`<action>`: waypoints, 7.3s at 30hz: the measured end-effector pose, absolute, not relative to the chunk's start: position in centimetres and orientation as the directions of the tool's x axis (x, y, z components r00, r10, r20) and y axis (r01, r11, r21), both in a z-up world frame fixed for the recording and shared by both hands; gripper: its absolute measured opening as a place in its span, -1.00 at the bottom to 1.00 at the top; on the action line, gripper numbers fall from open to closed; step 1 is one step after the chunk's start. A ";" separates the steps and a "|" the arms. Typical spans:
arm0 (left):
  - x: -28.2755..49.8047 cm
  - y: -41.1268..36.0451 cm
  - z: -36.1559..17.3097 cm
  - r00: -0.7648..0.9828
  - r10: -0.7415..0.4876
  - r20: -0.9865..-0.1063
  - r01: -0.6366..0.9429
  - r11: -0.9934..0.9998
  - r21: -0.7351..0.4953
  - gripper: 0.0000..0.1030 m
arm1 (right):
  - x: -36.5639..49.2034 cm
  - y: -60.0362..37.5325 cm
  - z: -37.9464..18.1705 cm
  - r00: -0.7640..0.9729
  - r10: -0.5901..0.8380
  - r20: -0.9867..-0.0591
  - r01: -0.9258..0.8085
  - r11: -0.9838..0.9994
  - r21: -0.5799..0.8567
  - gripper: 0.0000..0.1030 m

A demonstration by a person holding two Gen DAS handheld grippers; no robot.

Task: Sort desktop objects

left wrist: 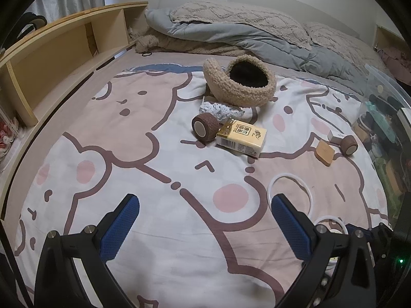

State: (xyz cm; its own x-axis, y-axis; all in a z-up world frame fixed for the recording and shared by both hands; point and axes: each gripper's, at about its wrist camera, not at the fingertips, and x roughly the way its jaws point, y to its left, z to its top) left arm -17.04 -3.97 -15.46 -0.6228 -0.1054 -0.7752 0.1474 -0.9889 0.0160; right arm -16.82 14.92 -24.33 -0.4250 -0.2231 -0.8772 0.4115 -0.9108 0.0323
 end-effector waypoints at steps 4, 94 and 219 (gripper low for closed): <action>-17.1 -4.0 -15.5 -0.622 -0.104 -0.776 0.144 -0.989 0.017 1.00 | -17.2 15.8 -23.4 -0.463 -0.235 -0.855 0.374 -0.926 0.052 0.64; -21.2 0.4 -23.1 -0.514 0.006 -0.858 0.027 -0.999 -0.022 1.00 | -24.0 20.7 -25.7 -0.462 -0.157 -0.873 0.197 -0.978 0.071 0.65; -22.1 1.3 -23.8 -0.565 0.005 -0.825 0.046 -0.998 -0.037 0.76 | -24.5 21.4 -25.4 -0.480 -0.153 -0.864 0.135 -0.986 0.099 0.59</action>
